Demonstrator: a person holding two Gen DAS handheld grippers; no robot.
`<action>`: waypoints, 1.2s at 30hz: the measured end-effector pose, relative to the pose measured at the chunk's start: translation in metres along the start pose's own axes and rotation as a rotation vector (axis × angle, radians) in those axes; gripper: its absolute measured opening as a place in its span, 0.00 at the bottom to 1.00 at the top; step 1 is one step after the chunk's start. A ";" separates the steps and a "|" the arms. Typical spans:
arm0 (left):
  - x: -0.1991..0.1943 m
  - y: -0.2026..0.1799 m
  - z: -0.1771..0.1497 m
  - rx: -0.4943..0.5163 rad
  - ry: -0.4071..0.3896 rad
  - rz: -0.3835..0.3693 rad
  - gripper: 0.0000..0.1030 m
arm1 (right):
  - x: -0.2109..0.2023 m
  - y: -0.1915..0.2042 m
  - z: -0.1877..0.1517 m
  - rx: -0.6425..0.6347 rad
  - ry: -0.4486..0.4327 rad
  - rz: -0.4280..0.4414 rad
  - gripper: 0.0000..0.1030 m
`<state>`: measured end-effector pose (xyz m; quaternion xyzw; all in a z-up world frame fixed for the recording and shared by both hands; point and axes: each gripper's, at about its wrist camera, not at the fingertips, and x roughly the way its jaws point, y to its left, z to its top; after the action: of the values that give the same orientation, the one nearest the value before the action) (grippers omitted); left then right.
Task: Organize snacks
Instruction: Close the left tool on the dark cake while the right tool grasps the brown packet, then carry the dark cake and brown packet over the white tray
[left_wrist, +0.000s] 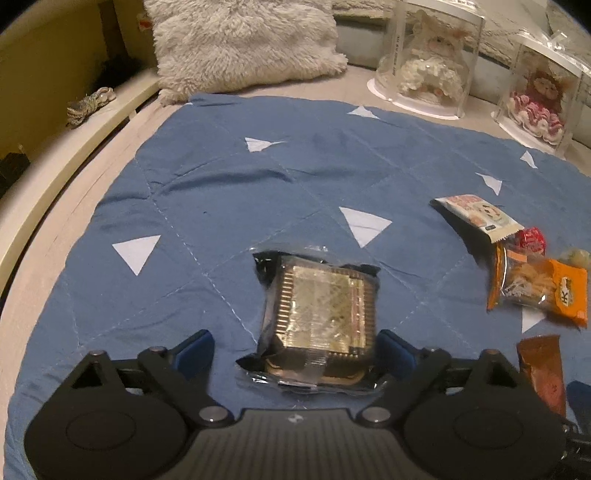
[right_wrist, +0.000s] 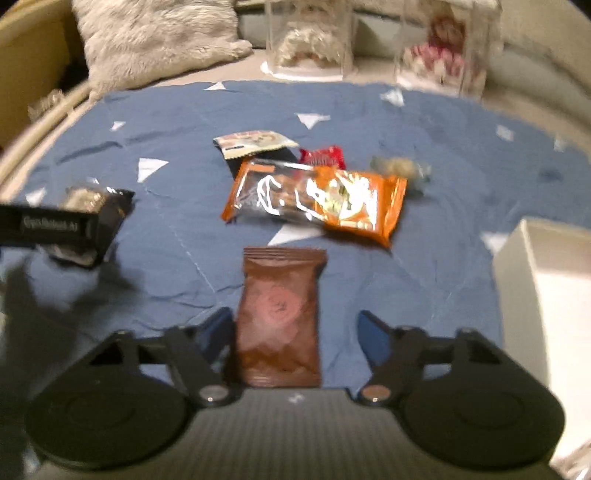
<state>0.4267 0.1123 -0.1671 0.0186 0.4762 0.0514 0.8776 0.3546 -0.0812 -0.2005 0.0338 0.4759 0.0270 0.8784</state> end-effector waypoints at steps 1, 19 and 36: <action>-0.001 -0.001 0.000 0.004 -0.002 -0.003 0.86 | 0.002 -0.004 0.001 0.010 0.002 0.033 0.69; -0.028 -0.006 -0.010 0.006 -0.055 -0.024 0.60 | 0.003 -0.014 0.010 0.054 -0.010 0.063 0.45; -0.165 -0.031 -0.027 0.028 -0.192 -0.044 0.60 | -0.119 -0.056 0.005 0.056 -0.194 0.105 0.45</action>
<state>0.3167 0.0633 -0.0465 0.0253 0.3911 0.0236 0.9197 0.2944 -0.1462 -0.1034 0.0856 0.3866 0.0562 0.9166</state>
